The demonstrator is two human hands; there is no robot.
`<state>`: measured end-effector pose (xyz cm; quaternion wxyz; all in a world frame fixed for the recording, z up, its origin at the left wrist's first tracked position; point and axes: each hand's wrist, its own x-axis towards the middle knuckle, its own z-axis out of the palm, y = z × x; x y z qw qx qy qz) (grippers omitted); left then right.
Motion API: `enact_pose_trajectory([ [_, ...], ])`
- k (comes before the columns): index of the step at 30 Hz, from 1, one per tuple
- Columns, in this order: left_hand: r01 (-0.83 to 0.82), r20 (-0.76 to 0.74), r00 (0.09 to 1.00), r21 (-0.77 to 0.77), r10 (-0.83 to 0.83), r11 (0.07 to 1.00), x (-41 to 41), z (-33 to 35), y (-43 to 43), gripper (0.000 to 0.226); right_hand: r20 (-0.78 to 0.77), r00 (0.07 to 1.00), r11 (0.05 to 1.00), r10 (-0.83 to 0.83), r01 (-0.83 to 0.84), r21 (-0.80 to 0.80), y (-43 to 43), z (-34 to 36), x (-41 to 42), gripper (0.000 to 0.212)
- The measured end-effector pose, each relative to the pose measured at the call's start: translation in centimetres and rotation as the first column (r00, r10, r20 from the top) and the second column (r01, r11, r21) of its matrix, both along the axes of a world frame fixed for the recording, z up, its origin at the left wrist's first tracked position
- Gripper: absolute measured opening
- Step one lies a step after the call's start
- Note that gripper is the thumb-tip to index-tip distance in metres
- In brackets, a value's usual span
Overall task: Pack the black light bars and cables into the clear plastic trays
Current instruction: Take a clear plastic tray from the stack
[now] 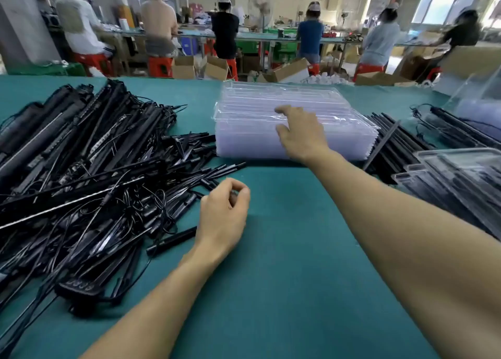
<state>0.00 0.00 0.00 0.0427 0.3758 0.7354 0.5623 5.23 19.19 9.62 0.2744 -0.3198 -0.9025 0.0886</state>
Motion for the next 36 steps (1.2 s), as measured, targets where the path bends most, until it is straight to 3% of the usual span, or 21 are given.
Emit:
enact_pose_trajectory([
  [2, -0.001, 0.02, 1.0, 0.014, 0.001, 1.0, -0.3, -0.1, 0.1, 0.015, 0.122, 0.993, 1.0, -0.003, 0.002, 0.011, 0.7, 0.7, -1.1, 0.04],
  [4, -0.002, 0.035, 0.999, 0.01, 0.001, 1.0, -0.3, -0.2, 0.2, 0.017, 0.189, 0.981, 0.997, 0.042, -0.029, -0.075, 1.3, 1.3, -2.0, 0.033],
  [7, -0.003, 0.057, 0.998, 0.009, 0.003, 1.0, -0.3, -0.1, 0.2, 0.016, 0.138, 0.987, 0.975, 0.088, -0.057, -0.215, 2.3, 1.2, -2.6, 0.022],
  [11, -0.006, 0.055, 0.998, -0.003, 0.006, 1.0, -0.2, 0.2, 0.2, 0.018, 0.115, 0.991, 0.975, 0.067, -0.04, -0.22, 3.0, 1.2, -2.8, 0.019],
  [18, 0.001, 0.055, 0.998, 0.002, -0.001, 1.0, -0.2, 0.1, 0.2, 0.016, 0.248, 0.969, 0.988, -0.009, -0.028, 0.149, 2.4, 0.6, -3.3, 0.025],
  [22, 0.0, 0.041, 0.999, 0.008, 0.0, 1.0, -0.2, -0.1, 0.3, 0.016, -0.017, 1.0, 0.991, -0.005, 0.007, 0.131, 3.1, 1.1, -3.6, 0.012],
  [27, 0.01, 0.036, 0.999, 0.002, -0.01, 1.0, -0.2, -0.3, 0.3, 0.016, -0.093, 0.995, 0.979, 0.037, -0.018, 0.203, 3.4, 2.5, -3.6, 0.015],
  [29, 0.012, 0.037, 0.999, 0.0, -0.012, 1.0, -0.2, -0.3, 0.2, 0.016, -0.158, 0.984, 0.931, 0.088, -0.025, 0.364, 3.0, 3.2, -3.4, 0.013],
  [32, 0.007, 0.03, 1.0, -0.007, -0.007, 1.0, -0.2, -0.3, 0.2, 0.017, -0.117, 0.98, 0.796, 0.159, -0.057, 0.603, 2.1, 3.8, -2.6, 0.012],
  [34, 0.014, 0.044, 0.999, -0.012, -0.014, 1.0, -0.2, -0.1, 0.1, 0.017, -0.085, 0.98, 0.741, 0.179, -0.078, 0.667, 0.9, 3.8, -1.7, 0.016],
  [36, 0.021, 0.154, 0.988, 0.037, -0.026, 0.999, 0.0, 0.5, 0.0, 0.017, -0.091, 0.978, 0.704, 0.188, -0.07, 0.707, -1.3, 3.2, -0.4, 0.018],
])
